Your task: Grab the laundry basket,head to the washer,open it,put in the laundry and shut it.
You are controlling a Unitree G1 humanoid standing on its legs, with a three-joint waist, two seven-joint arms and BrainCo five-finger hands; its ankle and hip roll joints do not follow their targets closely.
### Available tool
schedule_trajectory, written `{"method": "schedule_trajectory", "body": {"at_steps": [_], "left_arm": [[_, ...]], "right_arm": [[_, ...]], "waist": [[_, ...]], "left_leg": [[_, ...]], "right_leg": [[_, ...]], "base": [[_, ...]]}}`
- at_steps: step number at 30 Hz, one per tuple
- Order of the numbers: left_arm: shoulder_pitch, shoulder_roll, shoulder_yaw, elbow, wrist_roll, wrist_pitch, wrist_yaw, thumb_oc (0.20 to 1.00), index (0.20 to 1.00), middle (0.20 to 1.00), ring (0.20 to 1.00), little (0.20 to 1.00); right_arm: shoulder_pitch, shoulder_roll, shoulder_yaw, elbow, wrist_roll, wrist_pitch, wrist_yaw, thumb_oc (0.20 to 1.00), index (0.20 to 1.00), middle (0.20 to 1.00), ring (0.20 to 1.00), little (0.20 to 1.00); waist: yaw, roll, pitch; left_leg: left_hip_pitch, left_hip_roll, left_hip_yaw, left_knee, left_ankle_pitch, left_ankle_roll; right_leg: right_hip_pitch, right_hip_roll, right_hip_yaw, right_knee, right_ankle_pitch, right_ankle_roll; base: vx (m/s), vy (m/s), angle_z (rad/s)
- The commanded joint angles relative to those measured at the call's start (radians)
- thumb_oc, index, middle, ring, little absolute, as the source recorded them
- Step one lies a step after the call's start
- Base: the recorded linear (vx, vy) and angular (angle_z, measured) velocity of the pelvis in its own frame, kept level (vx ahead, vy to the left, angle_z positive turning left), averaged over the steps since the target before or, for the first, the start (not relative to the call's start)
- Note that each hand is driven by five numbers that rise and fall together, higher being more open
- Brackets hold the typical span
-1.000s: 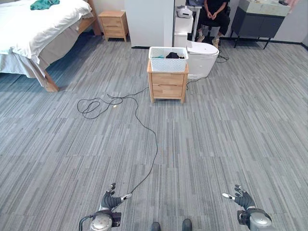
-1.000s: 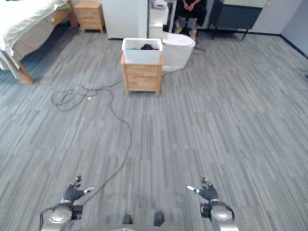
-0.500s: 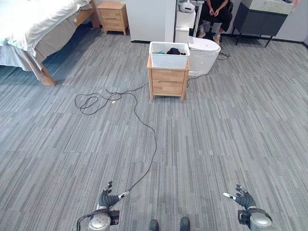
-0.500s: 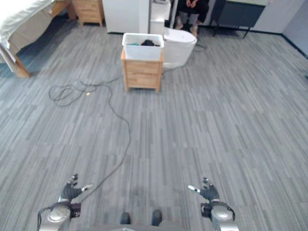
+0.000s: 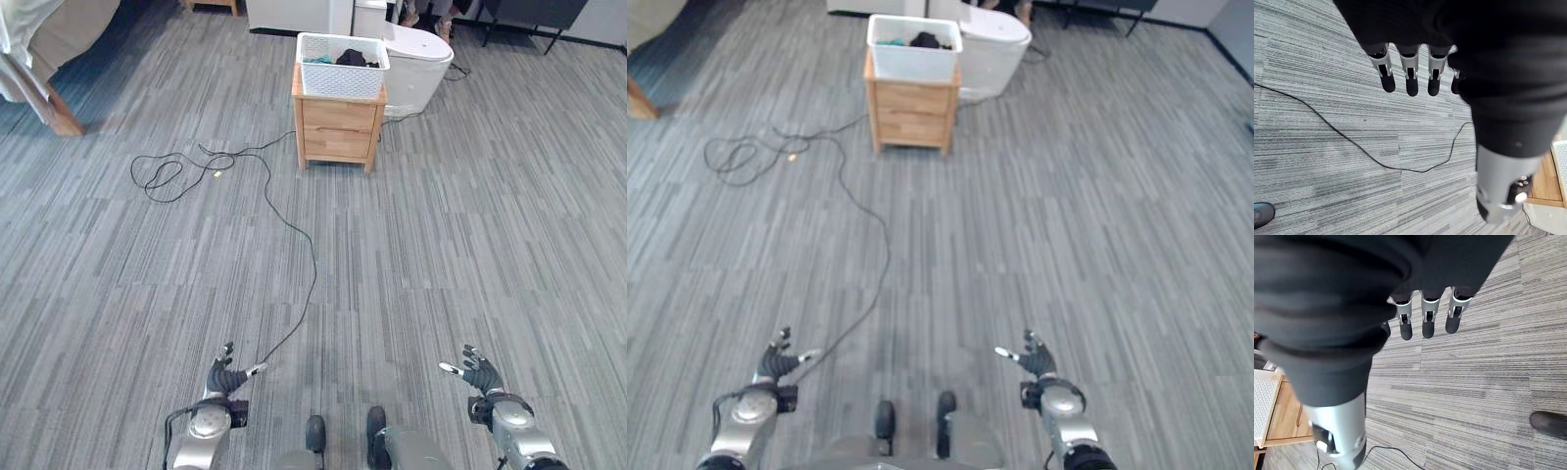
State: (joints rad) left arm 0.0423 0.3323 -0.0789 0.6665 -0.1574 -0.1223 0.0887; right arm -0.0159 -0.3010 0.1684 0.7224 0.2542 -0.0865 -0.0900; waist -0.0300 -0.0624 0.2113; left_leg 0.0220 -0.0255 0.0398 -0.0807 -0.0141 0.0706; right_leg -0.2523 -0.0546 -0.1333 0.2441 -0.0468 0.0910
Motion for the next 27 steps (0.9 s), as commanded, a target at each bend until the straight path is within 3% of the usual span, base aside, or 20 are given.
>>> {"method": "schedule_trajectory", "body": {"at_steps": [1,2,4,6,7,9,11,12,15,16,17,18,19,20,21,22,27], "left_arm": [[0.017,0.023,-0.016,-0.056,-0.054,-0.033,0.020,1.000,1.000,1.000,1.000,1.000],[0.010,0.011,-0.017,-0.055,-0.048,-0.032,0.022,1.000,1.000,1.000,1.000,1.000],[0.013,0.008,-0.016,-0.058,-0.046,-0.031,0.022,1.000,1.000,1.000,1.000,1.000],[0.024,0.001,-0.025,-0.055,-0.037,-0.034,0.014,1.000,1.000,1.000,1.000,1.000],[0.027,-0.004,-0.026,-0.051,-0.039,-0.034,0.012,1.000,1.000,1.000,1.000,1.000],[0.030,-0.009,-0.032,-0.042,-0.043,-0.040,0.002,1.000,1.000,1.000,1.000,1.000],[0.030,-0.010,-0.037,-0.040,-0.046,-0.041,-0.003,1.000,1.000,1.000,1.000,1.000],[0.023,-0.013,-0.041,-0.033,-0.049,-0.042,0.001,1.000,1.000,1.000,1.000,1.000],[0.013,-0.016,-0.049,-0.027,-0.057,-0.041,-0.002,1.000,1.000,1.000,1.000,1.000],[0.010,-0.017,-0.056,-0.025,-0.052,-0.039,-0.004,1.000,1.000,1.000,1.000,1.000],[0.008,-0.014,-0.073,-0.036,-0.035,-0.033,-0.010,1.000,1.000,1.000,1.000,1.000],[0.008,-0.014,-0.073,-0.036,-0.035,-0.033,-0.010,1.000,1.000,1.000,1.000,1.000],[0.011,-0.013,-0.074,-0.038,-0.033,-0.030,-0.012,1.000,1.000,1.000,1.000,1.000],[0.016,-0.011,-0.074,-0.042,-0.030,-0.026,-0.013,1.000,1.000,1.000,1.000,1.000],[0.017,-0.011,-0.074,-0.043,-0.029,-0.025,-0.013,1.000,1.000,1.000,1.000,1.000],[0.020,-0.010,-0.072,-0.038,-0.024,-0.020,-0.010,1.000,1.000,1.000,1.000,1.000],[0.049,-0.013,-0.050,-0.030,-0.027,-0.015,-0.008,1.000,1.000,1.000,1.000,1.000]], "right_arm": [[-0.027,-0.023,0.004,-0.009,0.001,-0.037,-0.025,1.000,1.000,1.000,1.000,1.000],[-0.020,-0.022,0.005,-0.018,-0.016,-0.028,-0.028,1.000,1.000,1.000,1.000,1.000],[-0.014,-0.024,0.003,-0.026,-0.021,-0.025,-0.028,1.000,1.000,1.000,1.000,1.000],[0.013,-0.031,-0.003,-0.026,-0.019,-0.029,-0.024,1.000,1.000,1.000,1.000,1.000],[0.015,-0.038,-0.009,-0.023,-0.022,-0.029,-0.023,1.000,1.000,1.000,1.000,1.000],[0.022,-0.056,-0.016,-0.031,-0.019,-0.040,-0.025,1.000,1.000,1.000,1.000,1.000],[0.018,-0.065,-0.016,-0.026,-0.014,-0.043,-0.025,1.000,1.000,1.000,1.000,1.000],[0.015,-0.069,-0.014,-0.023,-0.013,-0.043,-0.028,1.000,1.000,1.000,1.000,1.000],[0.011,-0.077,-0.015,-0.022,-0.012,-0.039,-0.029,1.000,1.000,1.000,1.000,1.000],[0.009,-0.080,-0.015,-0.022,-0.011,-0.039,-0.029,1.000,1.000,1.000,1.000,1.000],[0.013,-0.084,-0.020,-0.027,-0.013,-0.038,-0.033,1.000,1.000,1.000,1.000,1.000],[0.013,-0.084,-0.020,-0.027,-0.013,-0.038,-0.033,1.000,1.000,1.000,1.000,1.000],[0.018,-0.082,-0.021,-0.024,-0.014,-0.038,-0.035,1.000,1.000,1.000,1.000,1.000],[0.024,-0.076,-0.023,-0.017,-0.014,-0.035,-0.038,1.000,1.000,1.000,1.000,1.000],[0.025,-0.076,-0.023,-0.017,-0.014,-0.035,-0.038,1.000,1.000,1.000,1.000,1.000],[0.029,-0.068,-0.027,-0.006,-0.012,-0.035,-0.045,1.000,1.000,1.000,1.000,1.000],[0.037,-0.060,-0.025,0.001,-0.025,-0.028,-0.043,1.000,1.000,1.000,1.000,1.000]], "waist": [[-0.007,-0.008,0.003],[-0.020,-0.007,0.014],[-0.025,-0.004,0.017],[-0.031,0.004,0.005],[-0.035,0.011,0.000],[-0.043,0.028,-0.014],[-0.045,0.029,-0.016],[-0.046,0.028,-0.014],[-0.042,0.019,-0.006],[-0.036,0.017,-0.001],[-0.021,0.001,0.003],[-0.021,0.000,0.003],[-0.017,0.000,0.005],[-0.005,0.006,0.003],[-0.004,0.004,0.007],[0.005,0.010,0.004],[0.029,0.014,-0.015]], "left_leg": [[0.096,-0.022,0.030,0.096,-0.168,-0.027],[0.139,-0.027,0.011,0.088,-0.189,-0.035],[0.157,-0.025,0.003,0.084,-0.197,-0.040],[0.191,-0.021,-0.015,0.106,-0.223,-0.060],[0.189,-0.011,-0.015,0.129,-0.213,-0.076],[0.145,0.021,0.010,0.271,-0.125,-0.139],[0.091,0.045,0.042,0.395,-0.065,-0.165],[0.059,0.065,0.072,0.444,-0.040,-0.171],[-0.002,0.088,0.126,0.481,-0.051,-0.148],[-0.026,0.090,0.141,0.479,-0.077,-0.136],[-0.118,0.076,0.162,0.390,-0.122,-0.108],[-0.117,0.076,0.162,0.389,-0.121,-0.108],[-0.150,0.077,0.163,0.338,-0.082,-0.113],[-0.202,0.084,0.170,0.255,0.004,-0.127],[-0.192,0.082,0.171,0.250,0.004,-0.128],[-0.230,0.095,0.193,0.167,0.073,-0.141],[-0.224,0.103,0.209,0.096,0.112,-0.142]], "right_leg": [[0.034,-0.011,-0.026,-0.154,0.087,0.060],[-0.007,-0.017,-0.073,-0.203,0.107,0.068],[-0.013,-0.020,-0.090,-0.204,0.110,0.069],[0.016,-0.022,-0.096,-0.194,0.108,0.044],[0.025,-0.019,-0.092,-0.186,0.108,0.036],[0.068,-0.014,-0.115,-0.190,0.091,0.006],[0.110,-0.007,-0.115,-0.200,0.064,-0.016],[0.132,-0.006,-0.118,-0.205,0.046,-0.026],[0.172,-0.011,-0.114,-0.215,0.021,-0.036],[0.196,-0.010,-0.107,-0.223,0.011,-0.036],[0.252,-0.019,-0.099,-0.251,-0.004,-0.024],[0.253,-0.019,-0.099,-0.251,-0.004,-0.023],[0.274,-0.013,-0.095,-0.260,-0.012,-0.023],[0.305,0.007,-0.083,-0.271,-0.025,-0.026],[0.312,0.005,-0.082,-0.272,-0.027,-0.025],[0.346,0.026,-0.071,-0.278,-0.043,-0.026],[0.409,0.039,-0.026,-0.278,-0.069,-0.015]], "base": [[0.38,-0.082,0.18],[0.38,-0.082,0.12],[0.33,-0.122,0.34],[0.41,-0.197,0.65],[0.36,-0.228,0.94],[0.31,-0.231,1.12],[0.20,-0.148,0.26],[0.18,-0.126,-0.13],[0.14,-0.067,-0.19],[0.29,-0.032,-0.28],[0.29,-0.034,-0.16],[0.31,-0.025,0.27],[0.26,-0.006,0.19],[0.27,-0.008,0.01],[0.39,0.014,-0.38],[0.22,0.017,-0.30],[0.34,0.095,-0.43]]}}
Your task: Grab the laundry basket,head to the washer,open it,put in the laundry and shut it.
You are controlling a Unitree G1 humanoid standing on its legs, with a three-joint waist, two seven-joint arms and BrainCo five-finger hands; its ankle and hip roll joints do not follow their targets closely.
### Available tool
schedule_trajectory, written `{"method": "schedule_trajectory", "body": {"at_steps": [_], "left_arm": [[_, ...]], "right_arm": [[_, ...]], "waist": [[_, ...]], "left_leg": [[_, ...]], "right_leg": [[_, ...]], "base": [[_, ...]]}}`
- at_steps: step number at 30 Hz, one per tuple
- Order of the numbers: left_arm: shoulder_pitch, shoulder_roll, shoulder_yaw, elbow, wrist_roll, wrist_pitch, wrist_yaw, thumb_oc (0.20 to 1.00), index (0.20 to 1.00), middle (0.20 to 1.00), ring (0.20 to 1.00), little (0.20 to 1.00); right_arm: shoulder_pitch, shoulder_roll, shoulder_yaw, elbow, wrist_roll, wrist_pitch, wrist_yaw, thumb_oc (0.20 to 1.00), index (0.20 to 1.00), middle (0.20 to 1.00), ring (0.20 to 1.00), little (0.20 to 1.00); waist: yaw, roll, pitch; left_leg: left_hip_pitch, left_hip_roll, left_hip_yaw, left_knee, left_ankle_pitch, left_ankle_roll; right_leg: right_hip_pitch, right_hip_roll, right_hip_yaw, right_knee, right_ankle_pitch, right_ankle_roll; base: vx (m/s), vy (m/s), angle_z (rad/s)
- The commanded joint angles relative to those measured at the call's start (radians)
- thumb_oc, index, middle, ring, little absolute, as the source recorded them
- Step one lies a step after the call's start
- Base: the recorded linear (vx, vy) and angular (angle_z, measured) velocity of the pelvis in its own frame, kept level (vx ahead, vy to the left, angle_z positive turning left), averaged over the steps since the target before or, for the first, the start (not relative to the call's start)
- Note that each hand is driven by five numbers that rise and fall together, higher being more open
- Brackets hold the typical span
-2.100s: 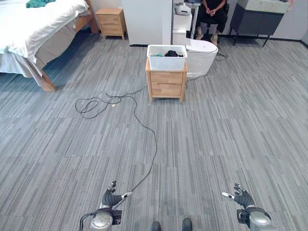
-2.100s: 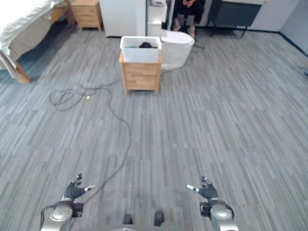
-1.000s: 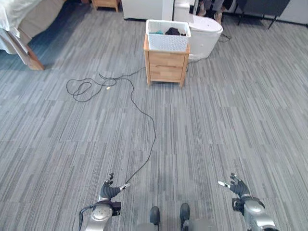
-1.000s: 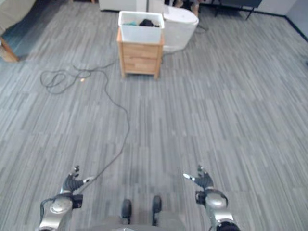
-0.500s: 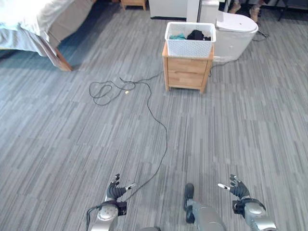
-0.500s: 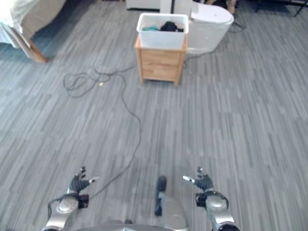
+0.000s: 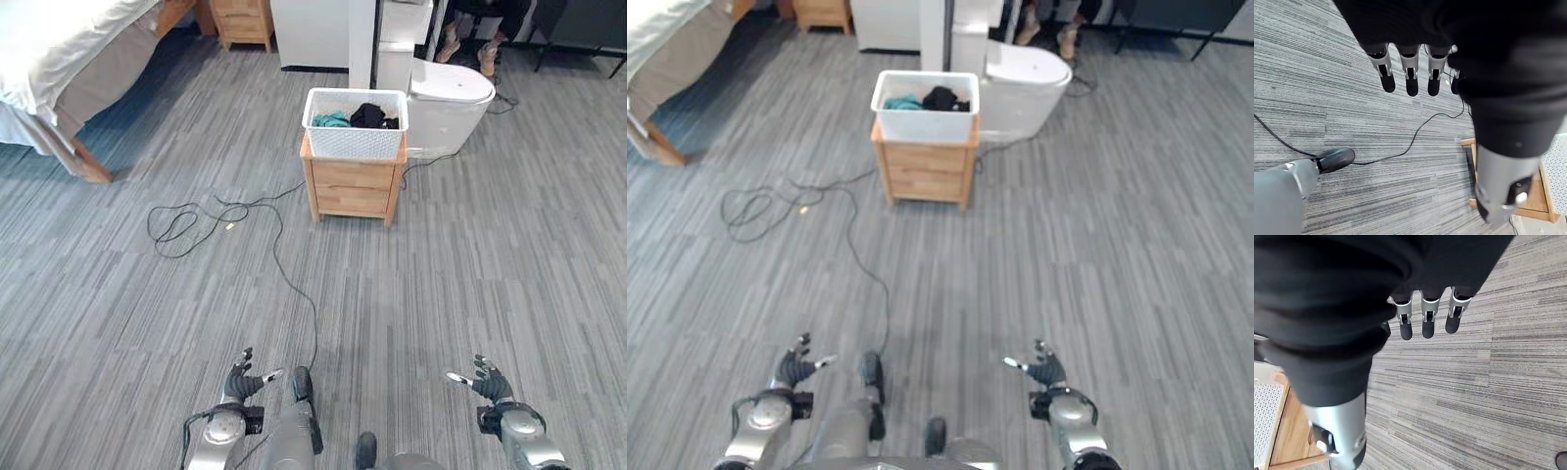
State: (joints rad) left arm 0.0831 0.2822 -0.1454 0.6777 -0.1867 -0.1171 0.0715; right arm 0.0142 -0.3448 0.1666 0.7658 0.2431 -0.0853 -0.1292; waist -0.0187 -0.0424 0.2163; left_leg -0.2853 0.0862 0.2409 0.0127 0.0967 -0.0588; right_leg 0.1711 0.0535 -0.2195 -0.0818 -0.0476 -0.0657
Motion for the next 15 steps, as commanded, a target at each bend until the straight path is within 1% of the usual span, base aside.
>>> {"method": "schedule_trajectory", "body": {"at_steps": [1,3,6,7,9,10,11,12,14,15], "left_arm": [[0.016,0.037,0.020,-0.039,0.005,-0.019,0.006,1.000,1.000,1.000,1.000,1.000],[0.026,0.043,0.025,-0.042,0.010,-0.019,0.003,1.000,1.000,1.000,1.000,1.000],[0.033,0.052,0.031,-0.050,0.009,-0.021,0.004,1.000,1.000,1.000,1.000,1.000],[0.032,0.055,0.030,-0.054,0.009,-0.019,0.006,1.000,1.000,1.000,1.000,1.000],[0.019,0.066,0.029,-0.058,0.011,-0.015,0.008,1.000,1.000,1.000,1.000,1.000],[0.011,0.071,0.028,-0.057,0.013,-0.015,0.010,1.000,1.000,1.000,1.000,1.000],[0.000,0.080,0.021,-0.063,0.018,-0.017,0.013,1.000,1.000,1.000,1.000,1.000],[-0.001,0.080,0.021,-0.063,0.018,-0.017,0.013,1.000,1.000,1.000,1.000,1.000],[0.000,0.087,0.019,-0.070,0.026,-0.019,0.010,1.000,1.000,1.000,1.000,1.000],[0.002,0.089,0.016,-0.074,0.029,-0.020,0.010,1.000,1.000,1.000,1.000,1.000]], "right_arm": [[0.012,-0.011,-0.024,-0.045,-0.021,-0.029,0.001,1.000,1.000,1.000,1.000,1.000],[0.011,-0.004,-0.019,-0.046,-0.031,-0.027,0.003,1.000,1.000,1.000,1.000,1.000],[-0.008,0.007,0.002,-0.061,-0.044,-0.026,0.010,1.000,1.000,1.000,1.000,1.000],[-0.015,0.014,0.008,-0.063,-0.046,-0.025,0.012,1.000,1.000,1.000,1.000,1.000],[-0.030,0.022,0.015,-0.071,-0.047,-0.026,0.015,1.000,1.000,1.000,1.000,1.000],[-0.037,0.025,0.019,-0.075,-0.045,-0.027,0.014,1.000,1.000,1.000,1.000,1.000],[-0.047,0.029,0.026,-0.083,-0.044,-0.028,0.017,1.000,1.000,1.000,1.000,1.000],[-0.047,0.029,0.026,-0.083,-0.044,-0.028,0.017,1.000,1.000,1.000,1.000,1.000],[-0.046,0.027,0.029,-0.100,-0.051,-0.026,0.018,1.000,1.000,1.000,1.000,1.000],[-0.044,0.025,0.031,-0.103,-0.054,-0.025,0.017,1.000,1.000,1.000,1.000,1.000]], "waist": [[0.017,-0.008,-0.030],[0.022,-0.017,-0.048],[0.043,-0.039,-0.062],[0.047,-0.047,-0.062],[0.050,-0.054,-0.058],[0.045,-0.055,-0.055],[0.031,-0.045,-0.042],[0.032,-0.044,-0.044],[0.016,-0.034,-0.030],[0.009,-0.027,-0.027]], "left_leg": [[0.101,-0.010,0.007,0.002,0.001,-0.008],[0.111,-0.012,0.020,0.025,-0.013,0.002],[0.109,-0.019,0.041,0.095,-0.069,0.025],[0.116,-0.026,0.048,0.109,-0.091,0.038],[0.138,-0.039,0.054,0.106,-0.116,0.060],[0.153,-0.049,0.059,0.100,-0.127,0.069],[0.204,-0.061,0.058,0.069,-0.141,0.082],[0.201,-0.059,0.060,0.068,-0.138,0.081],[0.252,-0.068,0.058,0.040,-0.155,0.086],[0.272,-0.068,0.056,0.026,-0.160,0.086]], "right_leg": [[-0.001,-0.075,0.065,0.051,-0.078,0.147],[0.009,-0.092,0.084,0.056,-0.082,0.151],[0.015,-0.134,0.105,0.071,-0.080,0.174],[0.010,-0.150,0.113,0.099,-0.074,0.186],[-0.036,-0.164,0.128,0.214,-0.034,0.209],[-0.062,-0.165,0.133,0.260,-0.005,0.224],[-0.155,-0.164,0.131,0.347,0.044,0.232],[-0.158,-0.162,0.132,0.346,0.047,0.231],[-0.207,-0.170,0.093,0.341,0.059,0.226],[-0.242,-0.166,0.070,0.320,0.058,0.216]], "base": [[0.40,0.184,-0.14],[0.36,0.183,-0.43],[0.31,0.195,-0.24],[0.27,0.201,-0.25],[0.24,0.191,-0.37],[0.27,0.234,-0.25],[0.19,0.164,-0.06],[0.19,0.149,0.02],[0.19,0.087,0.14],[0.26,0.084,0.06]]}}
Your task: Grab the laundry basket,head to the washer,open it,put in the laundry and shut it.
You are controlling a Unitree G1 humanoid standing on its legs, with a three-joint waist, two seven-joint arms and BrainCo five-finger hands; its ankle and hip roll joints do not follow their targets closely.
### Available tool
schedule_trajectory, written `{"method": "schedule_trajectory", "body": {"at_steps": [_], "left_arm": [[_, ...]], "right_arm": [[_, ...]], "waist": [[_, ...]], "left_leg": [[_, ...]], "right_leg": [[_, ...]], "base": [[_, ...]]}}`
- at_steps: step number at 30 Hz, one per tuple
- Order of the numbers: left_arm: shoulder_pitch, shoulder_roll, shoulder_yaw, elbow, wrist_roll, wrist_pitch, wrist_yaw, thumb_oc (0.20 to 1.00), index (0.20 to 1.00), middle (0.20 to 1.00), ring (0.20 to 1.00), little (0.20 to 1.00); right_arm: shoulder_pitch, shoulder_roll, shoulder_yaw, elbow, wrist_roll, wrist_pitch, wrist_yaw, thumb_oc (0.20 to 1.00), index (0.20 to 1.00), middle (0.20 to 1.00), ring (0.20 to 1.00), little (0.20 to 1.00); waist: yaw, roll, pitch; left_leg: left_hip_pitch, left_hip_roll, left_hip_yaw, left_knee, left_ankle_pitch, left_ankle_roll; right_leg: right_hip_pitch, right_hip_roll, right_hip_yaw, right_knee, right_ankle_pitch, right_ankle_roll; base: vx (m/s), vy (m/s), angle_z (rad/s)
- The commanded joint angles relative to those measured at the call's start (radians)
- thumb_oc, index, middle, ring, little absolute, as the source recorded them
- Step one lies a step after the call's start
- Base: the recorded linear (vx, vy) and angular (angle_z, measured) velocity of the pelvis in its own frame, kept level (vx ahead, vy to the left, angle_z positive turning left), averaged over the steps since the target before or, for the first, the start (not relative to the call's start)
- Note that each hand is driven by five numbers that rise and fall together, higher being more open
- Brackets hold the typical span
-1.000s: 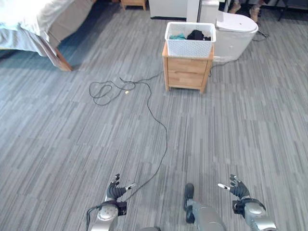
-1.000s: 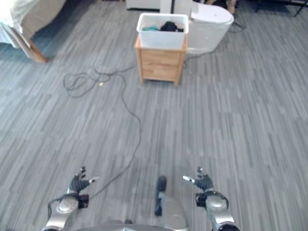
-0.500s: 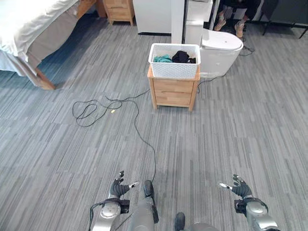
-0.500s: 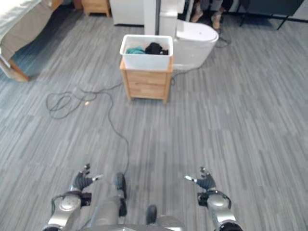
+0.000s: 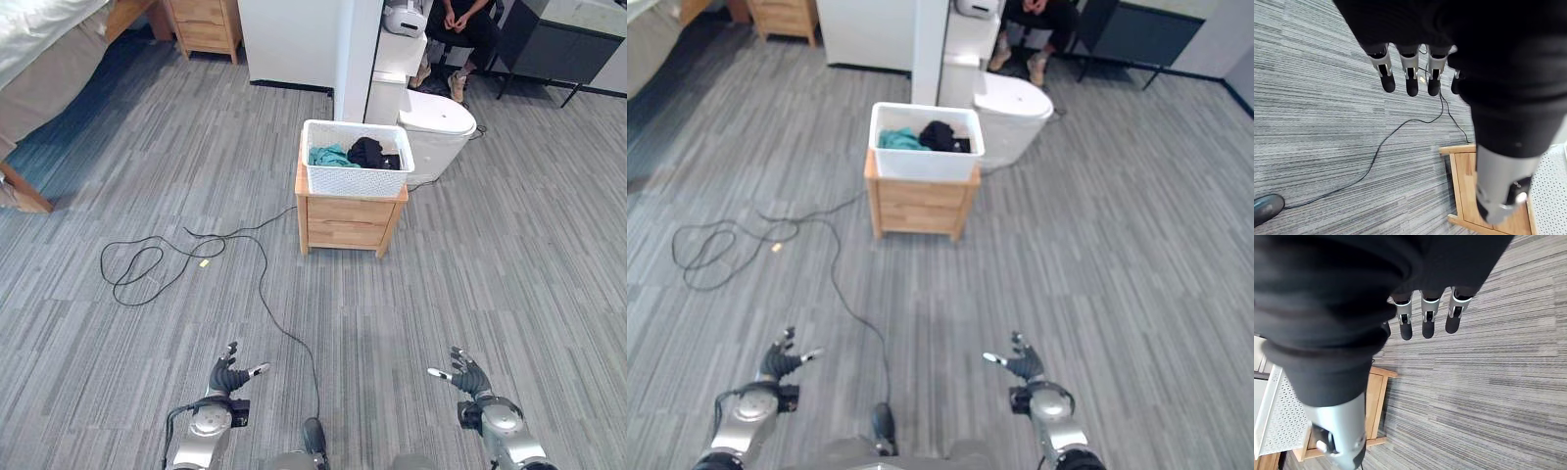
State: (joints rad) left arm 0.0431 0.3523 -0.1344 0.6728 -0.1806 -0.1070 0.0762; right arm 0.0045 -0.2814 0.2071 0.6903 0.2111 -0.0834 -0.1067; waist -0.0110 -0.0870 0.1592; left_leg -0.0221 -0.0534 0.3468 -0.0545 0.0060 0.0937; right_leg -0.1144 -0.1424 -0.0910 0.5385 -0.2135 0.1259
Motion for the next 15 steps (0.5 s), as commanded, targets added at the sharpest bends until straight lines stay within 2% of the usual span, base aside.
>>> {"method": "schedule_trajectory", "body": {"at_steps": [1,4,6,7,9,12,14,15], "left_arm": [[0.043,0.018,0.002,-0.069,0.026,-0.028,0.001,1.000,1.000,1.000,1.000,1.000],[0.043,0.010,-0.002,-0.061,0.039,-0.022,-0.005,1.000,1.000,1.000,1.000,1.000],[0.040,0.006,-0.001,-0.057,0.046,-0.022,-0.006,1.000,1.000,1.000,1.000,1.000],[0.043,0.000,-0.002,-0.064,0.052,-0.023,-0.009,1.000,1.000,1.000,1.000,1.000],[0.045,-0.004,-0.001,-0.063,0.058,-0.024,-0.014,1.000,1.000,1.000,1.000,1.000],[0.054,-0.009,-0.007,-0.064,0.064,-0.026,-0.017,1.000,1.000,1.000,1.000,1.000],[0.052,-0.014,-0.013,-0.050,0.064,-0.031,-0.015,1.000,1.000,1.000,1.000,1.000],[0.050,-0.022,-0.014,-0.040,0.048,-0.036,-0.015,1.000,1.000,1.000,1.000,1.000]], "right_arm": [[-0.032,-0.039,-0.010,-0.032,-0.023,-0.025,-0.004,1.000,1.000,1.000,1.000,1.000],[-0.026,-0.038,-0.013,-0.027,-0.020,-0.022,-0.003,1.000,1.000,1.000,1.000,1.000],[-0.021,-0.036,-0.015,-0.030,-0.023,-0.021,-0.002,1.000,1.000,1.000,1.000,1.000],[-0.013,-0.037,-0.020,-0.030,-0.028,-0.016,0.000,1.000,1.000,1.000,1.000,1.000],[-0.006,-0.040,-0.028,-0.024,-0.033,-0.014,0.002,1.000,1.000,1.000,1.000,1.000],[0.016,-0.047,-0.041,-0.028,-0.027,-0.017,0.009,1.000,1.000,1.000,1.000,1.000],[0.027,-0.056,-0.048,-0.028,-0.021,-0.023,0.008,1.000,1.000,1.000,1.000,1.000],[0.035,-0.069,-0.050,-0.022,-0.012,-0.032,0.008,1.000,1.000,1.000,1.000,1.000]], "waist": [[-0.009,0.024,0.036],[-0.034,0.025,0.050],[-0.047,0.025,0.060],[-0.059,0.028,0.066],[-0.065,0.025,0.061],[-0.076,0.024,0.043],[-0.084,0.041,0.028],[-0.096,0.067,0.013]], "left_leg": [[0.031,0.068,-0.061,0.083,-0.079,-0.066],[0.085,0.050,-0.085,0.072,-0.107,-0.065],[0.118,0.043,-0.098,0.070,-0.127,-0.070],[0.154,0.042,-0.116,0.074,-0.154,-0.077],[0.178,0.032,-0.133,0.083,-0.175,-0.081],[0.223,0.025,-0.163,0.095,-0.207,-0.091],[0.238,0.050,-0.182,0.120,-0.186,-0.121],[0.214,0.103,-0.197,0.253,-0.095,-0.179]], "right_leg": [[0.024,0.033,-0.078,-0.321,0.213,0.021],[-0.041,0.040,-0.098,-0.423,0.238,0.021],[-0.077,0.034,-0.125,-0.482,0.259,0.032],[-0.091,0.032,-0.149,-0.527,0.279,0.043],[-0.104,0.016,-0.174,-0.540,0.298,0.050],[-0.083,0.010,-0.163,-0.526,0.313,0.040],[-0.058,0.017,-0.159,-0.513,0.308,0.023],[-0.012,0.052,-0.147,-0.504,0.272,-0.019]], "base": [[0.27,0.069,-0.09],[0.29,0.034,0.02],[0.37,-0.015,0.32],[0.47,-0.054,0.38],[0.41,-0.080,0.31],[0.36,-0.118,0.48],[0.47,-0.237,0.73],[0.42,-0.263,0.85]]}}
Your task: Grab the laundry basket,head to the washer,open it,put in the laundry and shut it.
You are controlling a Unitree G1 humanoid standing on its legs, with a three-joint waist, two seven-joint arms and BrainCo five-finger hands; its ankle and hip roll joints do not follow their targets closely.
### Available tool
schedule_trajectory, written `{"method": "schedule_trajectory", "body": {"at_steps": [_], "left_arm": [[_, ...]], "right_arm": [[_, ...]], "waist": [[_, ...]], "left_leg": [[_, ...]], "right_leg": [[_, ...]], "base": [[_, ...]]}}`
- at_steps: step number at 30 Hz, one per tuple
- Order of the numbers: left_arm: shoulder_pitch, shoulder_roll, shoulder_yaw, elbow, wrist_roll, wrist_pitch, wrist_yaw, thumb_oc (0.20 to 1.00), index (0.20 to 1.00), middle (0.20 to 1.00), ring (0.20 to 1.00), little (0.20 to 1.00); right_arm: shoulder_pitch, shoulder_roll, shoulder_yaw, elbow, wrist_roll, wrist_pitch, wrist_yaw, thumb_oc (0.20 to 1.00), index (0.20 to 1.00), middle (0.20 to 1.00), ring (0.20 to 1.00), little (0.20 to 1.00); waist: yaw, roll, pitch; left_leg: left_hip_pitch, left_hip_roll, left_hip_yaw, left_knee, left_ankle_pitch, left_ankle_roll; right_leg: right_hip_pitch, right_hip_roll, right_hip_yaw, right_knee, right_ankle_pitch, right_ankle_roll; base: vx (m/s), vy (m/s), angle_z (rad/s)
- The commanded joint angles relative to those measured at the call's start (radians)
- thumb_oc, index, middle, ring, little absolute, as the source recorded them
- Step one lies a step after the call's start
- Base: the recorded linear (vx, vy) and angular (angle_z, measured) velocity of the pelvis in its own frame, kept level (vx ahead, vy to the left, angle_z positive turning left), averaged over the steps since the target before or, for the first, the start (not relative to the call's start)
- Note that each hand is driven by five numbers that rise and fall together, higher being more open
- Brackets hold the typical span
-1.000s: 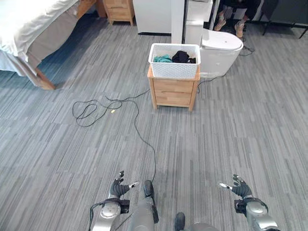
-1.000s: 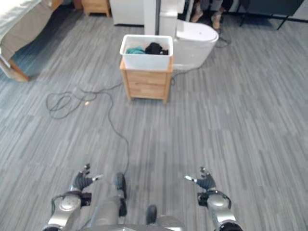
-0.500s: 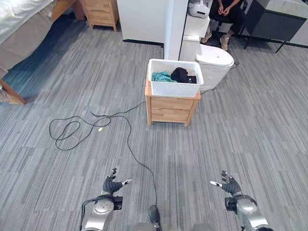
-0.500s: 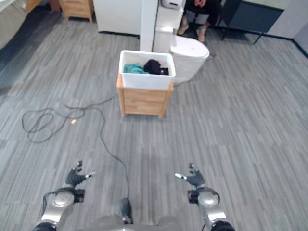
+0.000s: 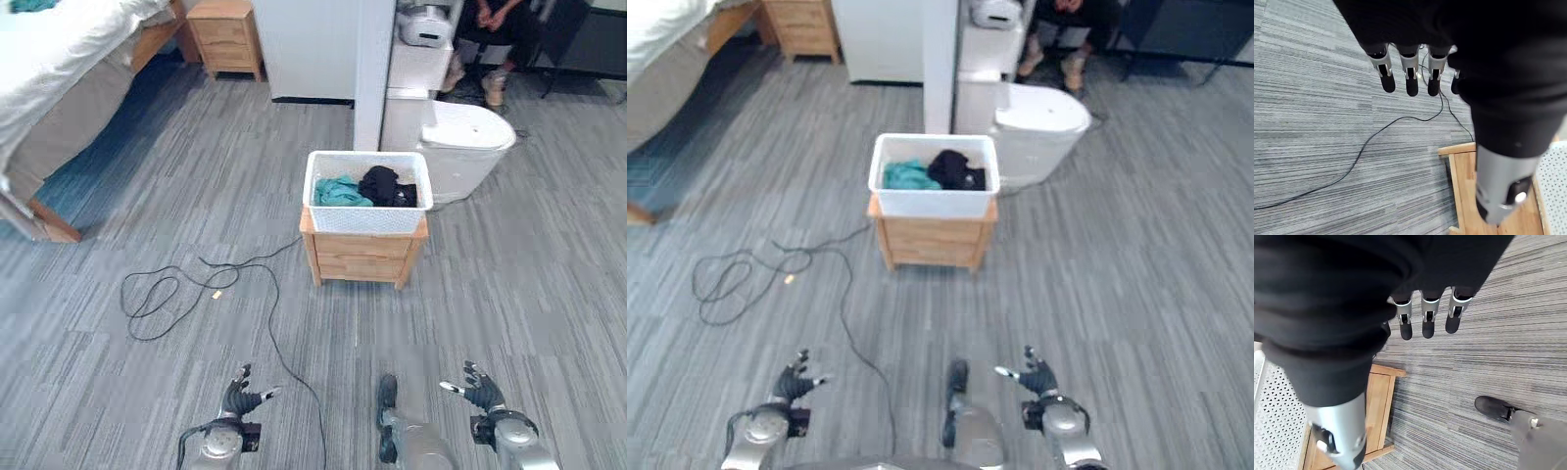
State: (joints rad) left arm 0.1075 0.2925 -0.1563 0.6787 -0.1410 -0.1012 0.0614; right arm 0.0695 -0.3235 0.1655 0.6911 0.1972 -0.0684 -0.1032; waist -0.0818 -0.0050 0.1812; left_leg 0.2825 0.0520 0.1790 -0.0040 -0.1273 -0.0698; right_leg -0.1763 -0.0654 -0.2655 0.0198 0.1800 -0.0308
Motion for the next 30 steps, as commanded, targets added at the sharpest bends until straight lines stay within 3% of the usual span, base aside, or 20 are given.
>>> {"method": "schedule_trajectory", "body": {"at_steps": [1,3,5,8,9,12,14,15,17,20,25,30], "left_arm": [[-0.015,0.039,0.008,-0.046,0.008,-0.042,0.000,1.000,1.000,1.000,1.000,1.000],[-0.026,0.035,0.001,-0.039,-0.007,-0.041,0.005,1.000,1.000,1.000,1.000,1.000],[-0.042,0.023,-0.002,-0.022,-0.032,-0.039,0.012,1.000,1.000,1.000,1.000,1.000],[-0.040,0.021,-0.020,-0.030,-0.022,-0.038,0.005,1.000,1.000,1.000,1.000,1.000],[-0.036,0.022,-0.023,-0.037,-0.022,-0.036,0.003,1.000,1.000,1.000,1.000,1.000],[-0.029,0.017,-0.019,-0.040,-0.043,-0.032,0.007,1.000,1.000,1.000,1.000,1.000],[-0.027,0.017,-0.018,-0.040,-0.042,-0.031,0.008,1.000,1.000,1.000,1.000,1.000],[-0.024,0.016,-0.019,-0.040,-0.036,-0.027,0.009,1.000,1.000,1.000,1.000,1.000],[-0.009,0.015,-0.011,-0.043,-0.037,-0.028,0.004,1.000,1.000,1.000,1.000,1.000],[-0.005,0.019,-0.011,-0.041,-0.032,-0.025,0.002,1.000,1.000,1.000,1.000,1.000],[-0.017,0.047,0.006,-0.046,-0.030,-0.026,0.010,1.000,1.000,1.000,1.000,1.000],[-0.009,0.059,0.025,-0.070,-0.039,-0.031,0.016,1.000,1.000,1.000,1.000,1.000]], "right_arm": [[-0.030,-0.026,-0.008,-0.023,0.002,-0.047,0.005,1.000,1.000,1.000,1.000,1.000],[-0.033,-0.037,-0.007,-0.023,0.015,-0.048,0.000,1.000,1.000,1.000,1.000,1.000],[-0.039,-0.042,-0.007,-0.006,0.025,-0.043,-0.006,1.000,1.000,1.000,1.000,1.000],[-0.037,-0.057,-0.012,-0.006,0.023,-0.043,-0.008,1.000,1.000,1.000,1.000,1.000],[-0.037,-0.056,-0.013,-0.006,0.023,-0.042,-0.009,1.000,1.000,1.000,1.000,1.000],[-0.036,-0.055,-0.010,0.005,0.023,-0.039,-0.020,1.000,1.000,1.000,1.000,1.000],[-0.035,-0.051,-0.010,0.008,0.023,-0.038,-0.022,1.000,1.000,1.000,1.000,1.000],[-0.034,-0.048,-0.012,0.012,0.022,-0.036,-0.026,1.000,1.000,1.000,1.000,1.000],[-0.025,-0.045,-0.012,0.005,0.011,-0.036,-0.017,1.000,1.000,1.000,1.000,1.000],[-0.027,-0.037,-0.009,0.002,-0.003,-0.034,-0.017,1.000,1.000,1.000,1.000,1.000],[-0.068,-0.014,0.016,-0.015,-0.011,-0.038,-0.012,1.000,1.000,1.000,1.000,1.000],[-0.078,-0.020,0.013,-0.037,-0.023,-0.035,-0.021,1.000,1.000,1.000,1.000,1.000]], "waist": [[-0.027,-0.018,-0.012],[-0.022,-0.028,-0.002],[-0.011,-0.038,0.006],[0.007,-0.048,0.020],[0.011,-0.053,0.019],[0.035,-0.042,0.027],[0.043,-0.038,0.030],[0.051,-0.035,0.029],[0.056,-0.026,0.010],[0.056,-0.034,-0.008],[0.066,-0.041,-0.008],[0.061,-0.033,-0.008]], "left_leg": [[-0.094,-0.005,-0.031,0.202,0.041,-0.015],[-0.184,0.012,-0.049,0.396,0.119,-0.030],[-0.247,0.019,-0.037,0.432,0.118,-0.009],[-0.329,-0.009,-0.032,0.347,0.036,0.026],[-0.360,-0.018,-0.032,0.315,0.036,0.031],[-0.426,-0.015,-0.045,0.162,0.128,0.013],[-0.435,-0.013,-0.045,0.125,0.160,0.007],[-0.462,-0.008,-0.040,0.093,0.204,-0.001],[-0.421,-0.012,-0.043,0.029,0.188,0.013],[-0.385,-0.029,-0.032,0.031,0.171,0.036],[-0.319,-0.035,0.027,0.011,0.130,0.069],[-0.267,-0.033,0.042,-0.004,0.096,0.075]], "right_leg": [[0.047,-0.028,0.027,0.014,-0.120,0.137],[0.095,-0.008,0.051,0.005,-0.150,0.102],[0.136,-0.006,0.059,-0.007,-0.180,0.087],[0.188,-0.008,0.077,-0.032,-0.211,0.095],[0.194,-0.013,0.081,-0.032,-0.215,0.095],[0.235,0.013,0.103,-0.034,-0.244,0.094],[0.251,0.021,0.111,-0.031,-0.254,0.092],[0.283,0.031,0.128,-0.025,-0.273,0.095],[0.300,0.032,0.145,-0.013,-0.297,0.106],[0.295,0.014,0.165,0.049,-0.304,0.119],[0.204,-0.014,0.170,0.195,-0.267,0.161],[0.138,-0.030,0.131,0.100,-0.219,0.159]], "base": [[0.38,-0.285,0.83],[0.22,-0.209,0.00],[0.22,-0.135,-0.13],[0.21,-0.030,-0.28],[0.23,0.005,-0.27],[0.24,0.035,-0.19],[0.24,0.066,-0.43],[0.34,0.154,-0.53],[0.35,0.193,-0.49],[0.27,0.192,-0.42],[0.15,0.119,-0.41],[0.15,-0.012,-0.27]]}}
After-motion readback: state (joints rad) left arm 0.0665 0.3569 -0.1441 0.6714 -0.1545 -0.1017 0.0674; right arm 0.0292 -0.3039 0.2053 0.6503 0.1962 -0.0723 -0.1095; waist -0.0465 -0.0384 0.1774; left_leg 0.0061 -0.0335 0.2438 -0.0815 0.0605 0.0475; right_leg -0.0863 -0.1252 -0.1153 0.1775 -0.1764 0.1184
